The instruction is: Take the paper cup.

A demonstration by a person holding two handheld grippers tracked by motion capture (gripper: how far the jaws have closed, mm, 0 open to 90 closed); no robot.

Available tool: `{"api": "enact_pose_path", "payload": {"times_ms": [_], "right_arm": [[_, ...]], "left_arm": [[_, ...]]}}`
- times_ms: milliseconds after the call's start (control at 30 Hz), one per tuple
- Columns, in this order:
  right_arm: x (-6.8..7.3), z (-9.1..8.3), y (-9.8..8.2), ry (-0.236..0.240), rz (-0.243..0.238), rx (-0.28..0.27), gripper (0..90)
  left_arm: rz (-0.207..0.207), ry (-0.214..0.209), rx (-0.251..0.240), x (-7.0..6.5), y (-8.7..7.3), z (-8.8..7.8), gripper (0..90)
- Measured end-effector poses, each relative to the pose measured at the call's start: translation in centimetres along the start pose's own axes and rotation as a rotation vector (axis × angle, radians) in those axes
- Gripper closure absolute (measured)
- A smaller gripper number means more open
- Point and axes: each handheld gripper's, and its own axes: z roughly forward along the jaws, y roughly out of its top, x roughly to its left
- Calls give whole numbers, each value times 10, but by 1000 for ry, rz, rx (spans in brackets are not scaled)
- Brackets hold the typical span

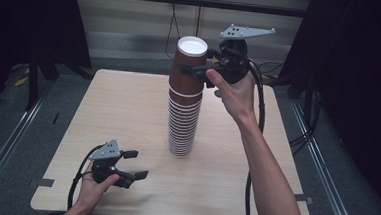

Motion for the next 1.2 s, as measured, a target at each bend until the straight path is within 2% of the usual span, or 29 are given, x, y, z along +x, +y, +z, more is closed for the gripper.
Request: {"api": "enact_pose_path", "payload": {"times_ms": [567,900,1200], "right_arm": [[3,-9,10,-3,7,-90,215],[4,-13,13,-7,6,-113,216],[5,-20,14,-14,8,-157,216]], "left_arm": [[-1,2,4,0,0,0,169],[-2,0,9,1,0,1,169],[0,1,8,0,0,0,169]]}}
